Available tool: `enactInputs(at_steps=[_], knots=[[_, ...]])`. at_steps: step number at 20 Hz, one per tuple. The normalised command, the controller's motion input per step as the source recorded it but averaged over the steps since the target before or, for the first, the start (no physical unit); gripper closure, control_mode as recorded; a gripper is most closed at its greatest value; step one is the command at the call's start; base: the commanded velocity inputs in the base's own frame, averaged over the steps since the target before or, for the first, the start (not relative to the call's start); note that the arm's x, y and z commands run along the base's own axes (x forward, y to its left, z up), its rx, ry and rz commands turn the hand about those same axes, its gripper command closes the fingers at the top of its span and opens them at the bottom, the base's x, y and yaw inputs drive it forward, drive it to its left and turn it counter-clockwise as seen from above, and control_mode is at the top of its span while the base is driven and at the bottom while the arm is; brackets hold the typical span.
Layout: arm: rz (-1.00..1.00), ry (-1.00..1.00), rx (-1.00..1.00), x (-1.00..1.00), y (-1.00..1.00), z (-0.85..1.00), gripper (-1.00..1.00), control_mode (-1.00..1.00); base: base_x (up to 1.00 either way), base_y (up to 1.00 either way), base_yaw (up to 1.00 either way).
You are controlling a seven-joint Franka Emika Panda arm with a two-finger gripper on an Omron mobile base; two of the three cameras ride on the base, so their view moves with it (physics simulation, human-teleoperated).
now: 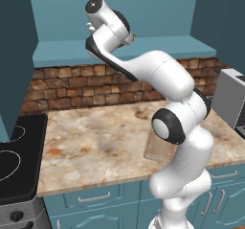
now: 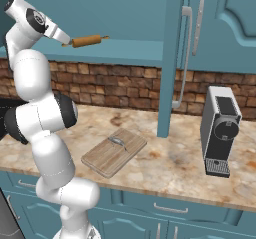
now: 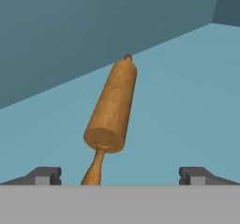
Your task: Open the cabinet, retrieve the rolling pin, and place it next to the meat on the cutting board to prepare for tenderizing.
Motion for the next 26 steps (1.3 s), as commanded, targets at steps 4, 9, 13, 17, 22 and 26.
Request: enactInputs(at_steps=[4,9,13,17,22,26], knots=[[0.00,0.00,0.00,0.14,0.00,0.00,-1.00,-1.00,0.00,0.00,0.00],[0.00,0.00,0.00,0.17,0.00,-0.02,-1.00,-1.00,0.00,0.00,0.00],[0.00,0.00,0.00,0.23,0.00,-0.02,-1.00,-1.00,0.00,0.00,0.00],[0.00,0.00,0.00,0.18,0.00,-0.04,-1.00,-1.00,0.00,0.00,0.00],[0.00,0.00,0.00,0.15,0.00,-0.03,-1.00,-1.00,0.00,0.00,0.00],[0.00,0.00,0.00,0.07,0.00,-0.05,-1.00,-1.00,0.00,0.00,0.00]])
